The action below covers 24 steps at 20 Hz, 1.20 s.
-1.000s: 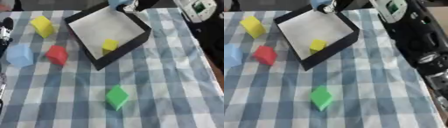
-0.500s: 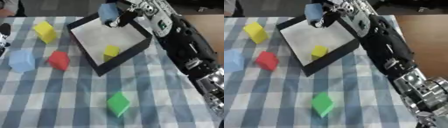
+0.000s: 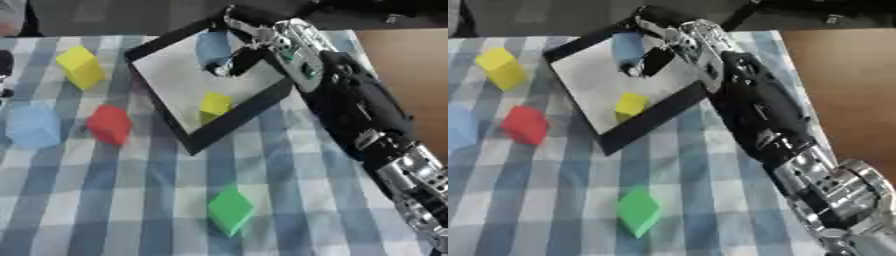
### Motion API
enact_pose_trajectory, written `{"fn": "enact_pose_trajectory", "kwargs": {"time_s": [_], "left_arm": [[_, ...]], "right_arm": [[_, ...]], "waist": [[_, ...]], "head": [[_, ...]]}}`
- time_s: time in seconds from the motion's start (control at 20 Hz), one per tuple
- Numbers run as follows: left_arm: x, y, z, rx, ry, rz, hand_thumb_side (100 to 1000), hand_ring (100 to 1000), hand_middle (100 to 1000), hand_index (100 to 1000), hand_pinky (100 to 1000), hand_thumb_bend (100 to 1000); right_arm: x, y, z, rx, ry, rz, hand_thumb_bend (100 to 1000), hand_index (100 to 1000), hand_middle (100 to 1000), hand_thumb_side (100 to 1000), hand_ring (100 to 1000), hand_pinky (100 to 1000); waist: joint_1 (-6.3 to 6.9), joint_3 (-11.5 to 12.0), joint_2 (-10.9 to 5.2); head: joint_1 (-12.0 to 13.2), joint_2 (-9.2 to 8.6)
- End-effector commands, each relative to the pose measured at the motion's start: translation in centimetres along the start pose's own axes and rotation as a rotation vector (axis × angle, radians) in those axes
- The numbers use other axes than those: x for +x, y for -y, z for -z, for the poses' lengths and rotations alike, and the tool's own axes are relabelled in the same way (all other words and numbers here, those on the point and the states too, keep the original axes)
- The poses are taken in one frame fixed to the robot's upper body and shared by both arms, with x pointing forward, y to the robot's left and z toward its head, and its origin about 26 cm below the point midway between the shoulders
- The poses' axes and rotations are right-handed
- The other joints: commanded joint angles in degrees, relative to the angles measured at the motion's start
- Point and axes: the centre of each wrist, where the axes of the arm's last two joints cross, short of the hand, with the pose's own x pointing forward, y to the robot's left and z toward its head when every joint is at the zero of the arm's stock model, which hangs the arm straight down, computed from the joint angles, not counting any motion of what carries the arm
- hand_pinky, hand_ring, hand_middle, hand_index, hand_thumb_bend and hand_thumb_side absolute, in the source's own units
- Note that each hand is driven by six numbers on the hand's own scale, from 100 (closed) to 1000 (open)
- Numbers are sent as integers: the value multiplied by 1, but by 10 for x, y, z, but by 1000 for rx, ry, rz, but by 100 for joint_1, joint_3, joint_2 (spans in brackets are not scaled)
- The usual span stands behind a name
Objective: Pick up objects on the table and place them in the box.
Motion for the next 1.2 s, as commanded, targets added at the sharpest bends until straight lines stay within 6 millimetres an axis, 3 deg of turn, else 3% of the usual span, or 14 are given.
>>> {"fn": "enact_pose_trajectory", "kwargs": {"time_s": [0.05,0.25,0.4,0.8,0.9,1.0,1.2], "left_arm": [[13,-5,5,-2,47,10,501,697,657,766,574,603],[13,-4,5,-1,48,10,501,698,657,767,574,602],[13,-4,5,-2,47,12,501,699,657,768,574,604],[13,-5,5,-1,46,16,500,699,658,769,574,606],[11,-7,4,4,40,20,500,700,658,770,574,604],[9,-10,3,12,31,28,500,700,658,770,574,604],[3,-18,0,30,9,51,500,699,657,770,573,603]], "right_arm": [[-1,9,-1,-24,-1,-30,282,785,708,345,801,868],[-2,9,-1,-37,-11,-61,394,840,776,362,843,883],[-2,11,-2,-38,-23,-87,446,854,791,313,855,890],[-1,16,-3,-37,-39,-107,445,862,804,295,865,898],[0,27,-6,-79,-35,-105,439,845,791,306,852,896],[2,39,-10,-117,-4,-118,343,837,783,270,842,889],[10,69,-24,-204,102,-182,312,830,778,232,837,886]], "waist": [[-58,-1,-55],[-70,5,-58],[-75,-1,-63],[-68,-23,-70],[-47,-66,-83],[-46,-113,-103],[-58,-211,-155]], "head": [[-78,54],[-77,61],[-65,64],[-30,65],[33,110],[98,160],[240,229]]}}
